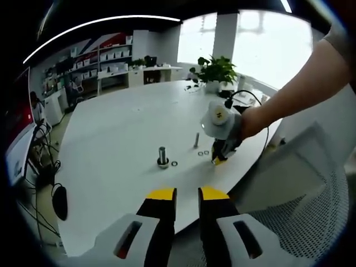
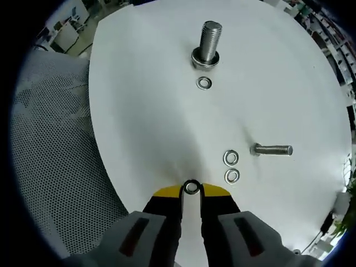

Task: Place the washer onto the threaded stud by aligning its center hole with the stud, sliding it down to the base, and recovering from edge contact or off-axis alignment until the washer reaches the visible bottom stop.

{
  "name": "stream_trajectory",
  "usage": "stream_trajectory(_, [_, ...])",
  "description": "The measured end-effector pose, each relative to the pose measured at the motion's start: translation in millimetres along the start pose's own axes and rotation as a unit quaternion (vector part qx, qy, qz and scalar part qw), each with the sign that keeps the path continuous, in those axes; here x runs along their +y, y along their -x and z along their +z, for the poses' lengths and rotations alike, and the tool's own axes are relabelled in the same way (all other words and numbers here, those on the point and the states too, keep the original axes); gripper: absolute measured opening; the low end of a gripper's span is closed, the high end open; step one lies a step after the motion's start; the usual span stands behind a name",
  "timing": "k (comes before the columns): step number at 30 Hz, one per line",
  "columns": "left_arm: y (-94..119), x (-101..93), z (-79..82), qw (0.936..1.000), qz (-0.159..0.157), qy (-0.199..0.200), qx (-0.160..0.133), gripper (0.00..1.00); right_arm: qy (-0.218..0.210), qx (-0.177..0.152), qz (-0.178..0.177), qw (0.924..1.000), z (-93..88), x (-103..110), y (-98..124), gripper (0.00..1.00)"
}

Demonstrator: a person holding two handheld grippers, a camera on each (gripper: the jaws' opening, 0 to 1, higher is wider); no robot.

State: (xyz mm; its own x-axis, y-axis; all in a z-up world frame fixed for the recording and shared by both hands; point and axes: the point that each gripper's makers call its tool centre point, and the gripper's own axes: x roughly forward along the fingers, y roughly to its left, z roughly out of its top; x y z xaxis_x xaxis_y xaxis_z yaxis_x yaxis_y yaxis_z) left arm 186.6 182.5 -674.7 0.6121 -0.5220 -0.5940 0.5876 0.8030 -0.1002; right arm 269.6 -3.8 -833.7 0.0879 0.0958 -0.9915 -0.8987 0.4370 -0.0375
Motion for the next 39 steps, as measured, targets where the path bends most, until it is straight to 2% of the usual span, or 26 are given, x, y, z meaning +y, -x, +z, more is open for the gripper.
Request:
stream_trajectory(11, [0.5, -0.5, 1.0, 1.0, -0.002, -0.001, -0.002, 0.13, -0.067, -0.05, -0.029, 0.9961, 12.1, -47.9, 37.8, 0.13])
stream_trajectory(19, [0.8, -0.2, 1.0, 1.0, -0.002, -0.001, -0.003, 0.13, -0.123, -0.094, -0.034, 0.9874, 24.7, -64.4, 52.4, 0.13])
stream_trajectory(30, [0.8, 0.5, 1.7, 1.0, 0.0, -0.001, -0.004, 0.13, -0.087, -0.102, -0.044, 0.9899, 42.5, -75.5, 61.7, 0.13])
stream_trajectory(39, [0.6, 0.7, 1.1, 1.0, 0.001, -0.001, -0.002, 0.13, -0.049, -0.083, -0.041, 0.9945, 53.9, -77.0, 58.8, 0.13])
